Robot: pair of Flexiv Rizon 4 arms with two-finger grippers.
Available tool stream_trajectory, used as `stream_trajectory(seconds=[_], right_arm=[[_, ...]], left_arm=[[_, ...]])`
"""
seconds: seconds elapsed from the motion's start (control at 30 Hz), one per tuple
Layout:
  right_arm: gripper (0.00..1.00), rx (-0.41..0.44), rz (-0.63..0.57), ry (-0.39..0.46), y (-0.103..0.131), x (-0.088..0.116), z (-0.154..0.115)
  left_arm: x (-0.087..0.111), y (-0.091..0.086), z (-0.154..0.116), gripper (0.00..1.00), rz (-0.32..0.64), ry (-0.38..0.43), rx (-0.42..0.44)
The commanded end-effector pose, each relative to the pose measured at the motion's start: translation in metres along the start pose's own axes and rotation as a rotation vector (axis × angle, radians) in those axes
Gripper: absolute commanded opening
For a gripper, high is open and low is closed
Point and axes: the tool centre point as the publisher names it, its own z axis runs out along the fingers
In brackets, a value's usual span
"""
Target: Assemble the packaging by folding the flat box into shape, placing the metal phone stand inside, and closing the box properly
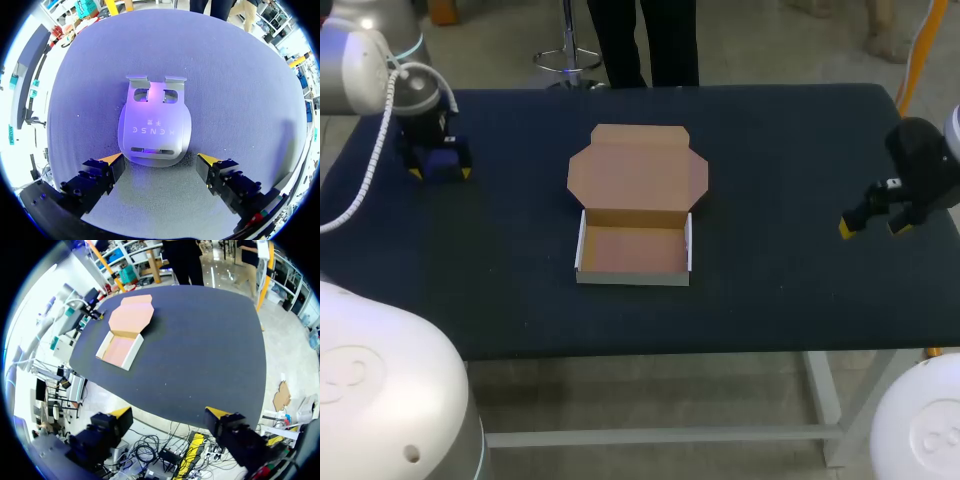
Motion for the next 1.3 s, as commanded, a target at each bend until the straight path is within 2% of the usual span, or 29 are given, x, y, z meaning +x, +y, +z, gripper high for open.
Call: stream_trajectory(seconds=[0.03,0.6,0.93,1.3], right_arm=[[1.0,0.005,0.0,0.001,0.0,0.0,-0.003],[1.0,0.005,0.0,0.001,0.0,0.0,-0.003],[1.0,0.005,0.0,0.001,0.0,0.0,-0.003],[1.0,0.005,0.0,0.001,0.0,0.0,-0.003]], left_arm=[[0.001,-0.008,0.002,1.0,0.001,-0.002,-0.01],[0.0,-0.02,0.004,1.0,0.007,-0.001,-0.007],[0.001,-0.028,0.004,0.92,0.003,-0.003,0.006],[0.001,-0.035,0.007,0.9,-0.003,-0.003,0.013]])
